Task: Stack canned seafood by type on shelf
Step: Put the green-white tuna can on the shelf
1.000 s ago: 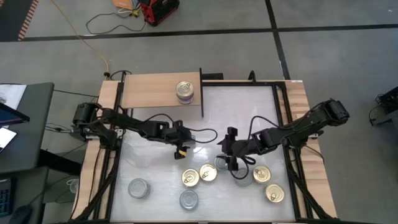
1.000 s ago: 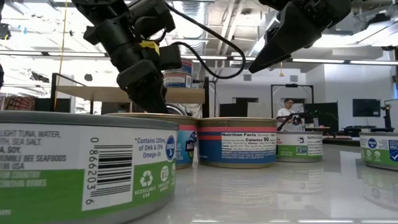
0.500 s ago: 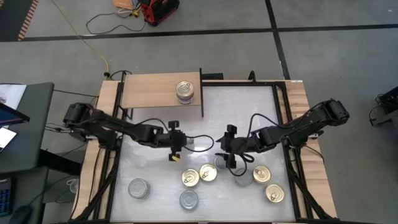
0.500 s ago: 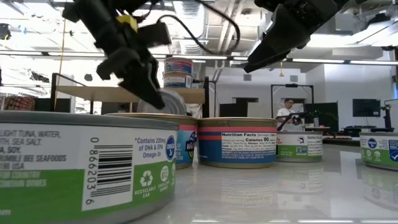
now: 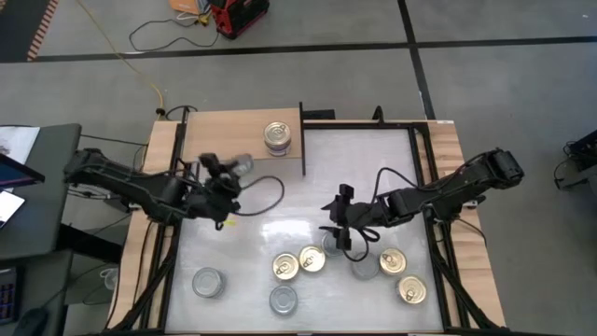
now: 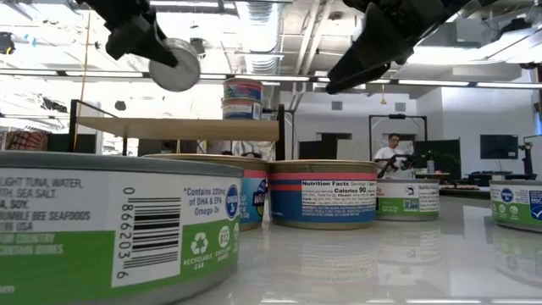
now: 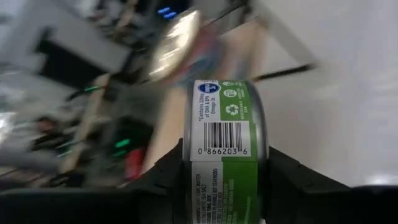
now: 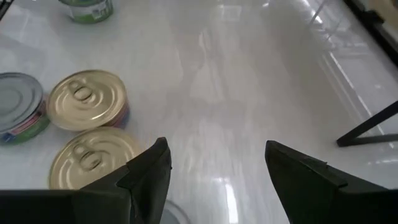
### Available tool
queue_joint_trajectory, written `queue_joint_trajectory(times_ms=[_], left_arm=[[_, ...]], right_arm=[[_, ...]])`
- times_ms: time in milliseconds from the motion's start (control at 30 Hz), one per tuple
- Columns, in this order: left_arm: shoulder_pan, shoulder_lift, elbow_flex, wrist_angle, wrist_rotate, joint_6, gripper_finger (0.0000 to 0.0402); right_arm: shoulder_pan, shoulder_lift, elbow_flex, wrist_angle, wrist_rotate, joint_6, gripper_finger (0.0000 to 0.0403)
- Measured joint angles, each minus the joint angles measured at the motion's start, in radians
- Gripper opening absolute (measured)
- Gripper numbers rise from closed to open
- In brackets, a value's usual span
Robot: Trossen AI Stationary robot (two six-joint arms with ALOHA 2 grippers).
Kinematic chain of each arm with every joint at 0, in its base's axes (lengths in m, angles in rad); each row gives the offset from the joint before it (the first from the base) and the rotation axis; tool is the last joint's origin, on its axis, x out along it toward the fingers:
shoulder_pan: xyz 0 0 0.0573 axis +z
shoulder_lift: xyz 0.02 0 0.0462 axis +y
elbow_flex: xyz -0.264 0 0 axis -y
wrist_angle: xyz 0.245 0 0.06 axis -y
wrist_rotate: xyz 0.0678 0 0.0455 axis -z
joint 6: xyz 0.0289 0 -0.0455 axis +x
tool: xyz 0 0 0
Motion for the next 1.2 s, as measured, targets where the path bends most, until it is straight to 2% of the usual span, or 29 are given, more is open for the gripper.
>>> queue_joint_trajectory(times_ms=[133,267,467,633,767,900,1033,1200], left_arm=[[0.049,-0.011,0.000,-0.089,-0.094,0.002,0.0142],[0.152,-0.012,-0.008,-0.115,-0.094,0.028,0.0138],[0.381,-0.012,-0.012,-0.116,0.121,0.066,0.0144],[0.495,-0.011,-0.012,-0.105,0.142,0.201,0.0139],[0.532,-0.011,-0.012,-0.104,0.141,0.272,0.0142],[0.560,-0.011,-0.012,-0.099,0.155,0.311,0.0167],[0.566,-0.011,-0.012,-0.107,0.238,0.325,0.0199],[0.565,-0.011,-0.012,-0.115,0.335,0.266,0.0248]], right_arm=[[0.001,0.000,0.000,0.020,0.000,-0.009,0.0286],[0.001,0.000,0.000,0.030,0.000,-0.010,0.0286],[0.000,0.000,0.000,0.084,0.000,-0.012,0.0286],[0.002,0.000,0.000,0.098,0.000,-0.012,0.0286],[0.010,0.000,0.000,0.110,-0.001,-0.026,0.0286],[0.015,0.000,0.000,0.123,-0.001,-0.035,0.0286],[0.015,0.000,0.000,0.122,-0.001,-0.035,0.0286],[0.015,0.000,0.000,0.121,-0.001,-0.035,0.0286]])
